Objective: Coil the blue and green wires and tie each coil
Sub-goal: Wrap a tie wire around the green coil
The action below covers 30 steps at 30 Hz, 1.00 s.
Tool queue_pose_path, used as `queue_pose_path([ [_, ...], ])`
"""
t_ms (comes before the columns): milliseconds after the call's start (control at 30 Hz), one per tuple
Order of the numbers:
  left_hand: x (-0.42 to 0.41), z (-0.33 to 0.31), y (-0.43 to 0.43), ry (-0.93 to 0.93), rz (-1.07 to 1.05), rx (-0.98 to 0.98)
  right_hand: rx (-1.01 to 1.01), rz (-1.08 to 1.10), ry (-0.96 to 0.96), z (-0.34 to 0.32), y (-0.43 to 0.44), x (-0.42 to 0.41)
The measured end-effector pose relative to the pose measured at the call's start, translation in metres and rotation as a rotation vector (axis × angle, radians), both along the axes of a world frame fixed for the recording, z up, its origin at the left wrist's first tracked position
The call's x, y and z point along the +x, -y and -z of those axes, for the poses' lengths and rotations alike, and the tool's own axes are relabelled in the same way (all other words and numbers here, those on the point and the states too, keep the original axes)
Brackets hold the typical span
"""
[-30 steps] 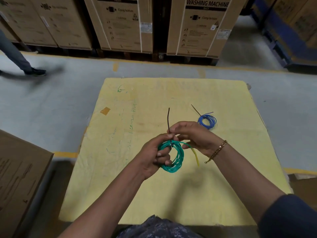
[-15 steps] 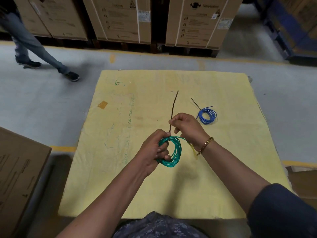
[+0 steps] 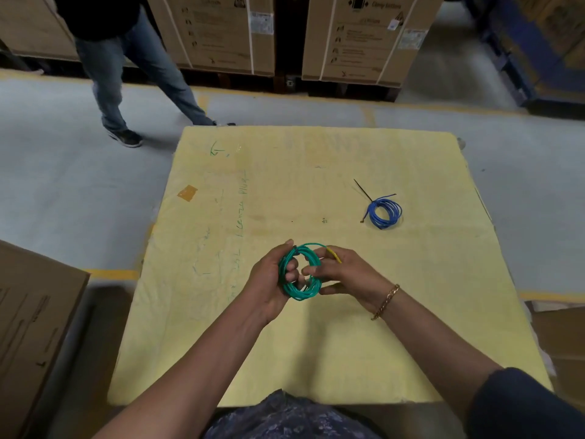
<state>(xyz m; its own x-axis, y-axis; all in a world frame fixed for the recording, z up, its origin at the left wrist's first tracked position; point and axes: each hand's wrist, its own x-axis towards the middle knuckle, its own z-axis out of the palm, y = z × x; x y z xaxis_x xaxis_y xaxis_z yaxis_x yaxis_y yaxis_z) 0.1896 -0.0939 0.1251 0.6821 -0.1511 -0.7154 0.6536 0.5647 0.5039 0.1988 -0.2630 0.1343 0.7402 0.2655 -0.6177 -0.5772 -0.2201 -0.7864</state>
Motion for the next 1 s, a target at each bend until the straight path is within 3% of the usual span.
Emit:
queue_pose_path([
  [133, 0.002, 0.016, -0.002, 0.065, 0.152, 0.11, -0.027, 0.238, 0.051, 0.02, -0.009, -0.006],
  [333, 0.027, 0.022, 0.0, 0.238, 0.444, 0.357, -0.111, 0.358, 0.118, 0.025, 0.005, 0.016],
  [567, 0.068, 0.03, 0.022, 0.238, 0.401, 0.412, -0.105, 0.531, 0.226, 0.022, 0.05, 0.104],
  [767, 0.068, 0.058, 0.03, 0.142, 0.405, 0.507, -0.214, 0.356, 0.058, 0.073, 0.083, 0.178],
  [1000, 0.061, 0.078, 0.046, 0.089, 0.403, 0.576, -0.745, -0.079, 0.139, 0.129, 0.098, 0.209],
])
